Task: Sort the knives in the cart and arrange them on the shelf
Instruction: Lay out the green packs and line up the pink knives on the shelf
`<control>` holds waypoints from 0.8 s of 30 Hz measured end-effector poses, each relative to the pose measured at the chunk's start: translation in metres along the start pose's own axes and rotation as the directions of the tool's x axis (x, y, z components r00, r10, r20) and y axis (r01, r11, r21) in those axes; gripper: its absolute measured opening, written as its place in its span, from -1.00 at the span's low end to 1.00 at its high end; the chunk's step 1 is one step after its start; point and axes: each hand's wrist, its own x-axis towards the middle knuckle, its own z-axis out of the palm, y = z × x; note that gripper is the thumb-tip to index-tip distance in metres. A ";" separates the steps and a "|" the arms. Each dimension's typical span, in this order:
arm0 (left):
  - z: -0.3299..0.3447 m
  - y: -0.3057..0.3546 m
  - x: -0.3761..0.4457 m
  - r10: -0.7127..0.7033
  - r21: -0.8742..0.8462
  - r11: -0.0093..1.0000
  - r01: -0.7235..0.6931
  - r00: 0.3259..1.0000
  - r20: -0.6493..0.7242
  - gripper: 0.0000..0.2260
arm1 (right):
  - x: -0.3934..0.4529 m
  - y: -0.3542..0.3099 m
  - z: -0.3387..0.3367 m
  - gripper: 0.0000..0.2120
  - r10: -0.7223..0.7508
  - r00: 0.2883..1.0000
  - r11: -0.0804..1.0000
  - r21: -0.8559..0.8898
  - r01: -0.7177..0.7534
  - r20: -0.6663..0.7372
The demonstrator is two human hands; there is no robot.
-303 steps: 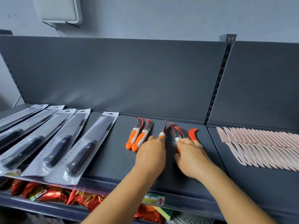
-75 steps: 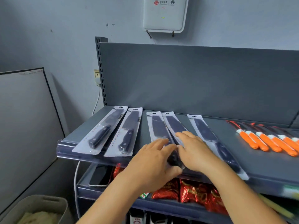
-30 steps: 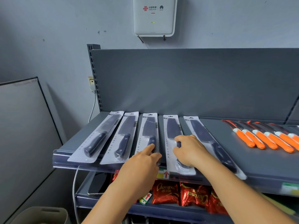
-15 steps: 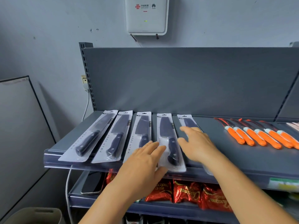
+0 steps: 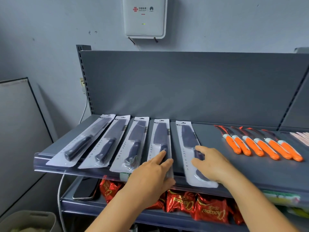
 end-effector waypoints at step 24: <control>-0.006 0.005 -0.002 -0.111 -0.022 0.993 0.112 0.993 0.043 -0.49 | 0.009 -0.014 0.018 -0.75 -0.073 0.995 0.996 0.044 0.076 -0.072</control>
